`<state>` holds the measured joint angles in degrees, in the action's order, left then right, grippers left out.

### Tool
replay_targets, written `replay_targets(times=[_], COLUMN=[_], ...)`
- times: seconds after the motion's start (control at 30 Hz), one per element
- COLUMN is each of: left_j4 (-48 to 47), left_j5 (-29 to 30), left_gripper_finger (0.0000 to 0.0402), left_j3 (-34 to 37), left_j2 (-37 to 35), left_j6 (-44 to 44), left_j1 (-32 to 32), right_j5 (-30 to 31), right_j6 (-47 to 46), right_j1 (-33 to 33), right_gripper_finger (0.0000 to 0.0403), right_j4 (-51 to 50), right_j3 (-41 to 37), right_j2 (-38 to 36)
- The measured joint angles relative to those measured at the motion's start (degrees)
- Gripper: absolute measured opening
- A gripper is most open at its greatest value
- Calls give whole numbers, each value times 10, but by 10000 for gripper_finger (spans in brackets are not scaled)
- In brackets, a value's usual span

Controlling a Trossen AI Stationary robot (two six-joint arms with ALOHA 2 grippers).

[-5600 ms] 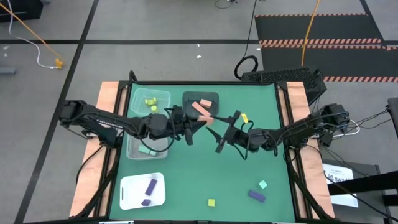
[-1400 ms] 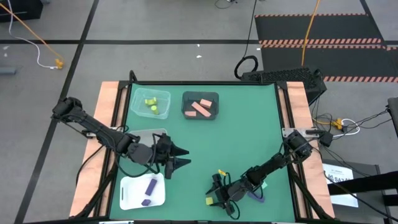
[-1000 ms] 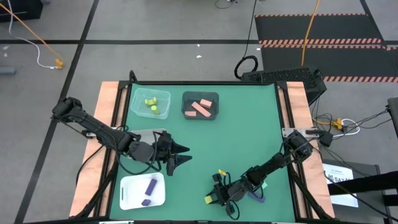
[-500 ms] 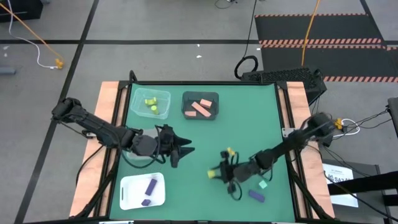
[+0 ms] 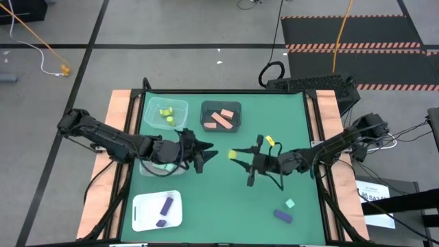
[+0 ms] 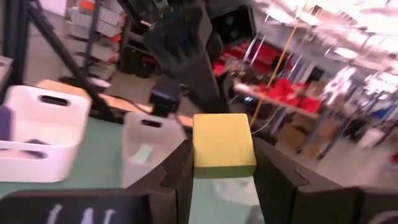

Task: Sort & place blocks by color
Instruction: Put the green block into the transparent bin

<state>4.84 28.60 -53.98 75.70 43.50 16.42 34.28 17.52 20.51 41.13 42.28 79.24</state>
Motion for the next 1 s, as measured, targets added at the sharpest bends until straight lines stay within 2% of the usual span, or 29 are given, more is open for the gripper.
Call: replay_targets(times=[0.07, 0.2, 0.4, 0.53, 0.7, 0.83, 1.0], left_j4=[2, 30, 59, 62, 87, 133, 173], left_j5=[0, -2, -39, -48, -64, -89, -93], left_gripper_finger=[227, 227, 227, 227, 227, 227, 227], left_j3=[0, 0, 0, 0, 0, 0, 0], left_j2=[0, 0, 0, -1, 14, 40, 60], left_j6=[15, 28, 52, 63, 49, 45, 49], left_j1=[-12, -36, -62, -72, -75, -75, -75], right_j5=[0, 1, -3, -46, -48, -81, -88], right_j6=[33, 39, 67, 74, 87, 79, 73], right_j1=[-11, -33, -57, -65, -82, -97, -105], right_gripper_finger=[114, 114, 114, 114, 114, 114, 114], right_j4=[16, 18, 19, 19, 18, 20, 17], right_j3=[0, 0, 1, 10, 20, 25, 25], right_j2=[0, 0, 0, 0, 1, 0, 1])
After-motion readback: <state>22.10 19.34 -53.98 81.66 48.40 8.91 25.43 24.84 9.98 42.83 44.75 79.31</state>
